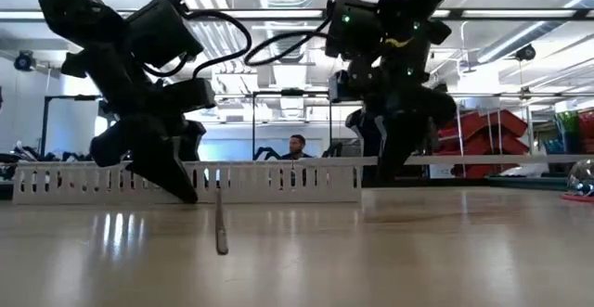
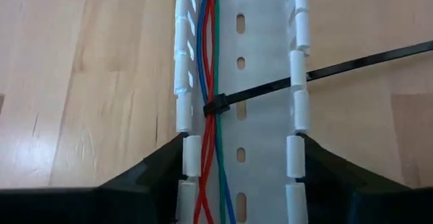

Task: Ziptie cables
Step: Close the white cable duct

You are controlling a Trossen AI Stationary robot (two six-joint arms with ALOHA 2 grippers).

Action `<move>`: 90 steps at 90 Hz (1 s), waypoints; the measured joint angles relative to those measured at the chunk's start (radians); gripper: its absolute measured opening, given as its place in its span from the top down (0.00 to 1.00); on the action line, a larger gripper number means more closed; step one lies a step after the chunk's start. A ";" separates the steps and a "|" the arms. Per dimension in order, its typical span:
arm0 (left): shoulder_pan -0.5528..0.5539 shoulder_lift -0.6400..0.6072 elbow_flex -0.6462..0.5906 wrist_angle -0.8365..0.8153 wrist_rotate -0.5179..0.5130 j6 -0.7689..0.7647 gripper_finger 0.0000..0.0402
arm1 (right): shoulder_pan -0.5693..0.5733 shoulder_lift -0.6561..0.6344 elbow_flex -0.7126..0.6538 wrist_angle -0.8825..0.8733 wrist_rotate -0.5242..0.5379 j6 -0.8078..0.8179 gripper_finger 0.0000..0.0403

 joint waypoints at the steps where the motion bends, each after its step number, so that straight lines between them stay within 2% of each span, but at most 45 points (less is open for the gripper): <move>1: 0.000 0.000 0.000 0.000 -0.001 0.000 0.49 | 0.000 0.000 0.000 0.000 0.000 -0.002 0.47; 50: 0.001 0.000 0.006 0.028 -0.019 -0.020 0.49 | 0.002 0.003 0.029 -0.001 -0.001 0.180 0.47; 90: 0.001 0.000 0.007 0.039 -0.022 -0.020 0.49 | -0.002 0.027 0.038 -0.013 0.003 0.216 0.47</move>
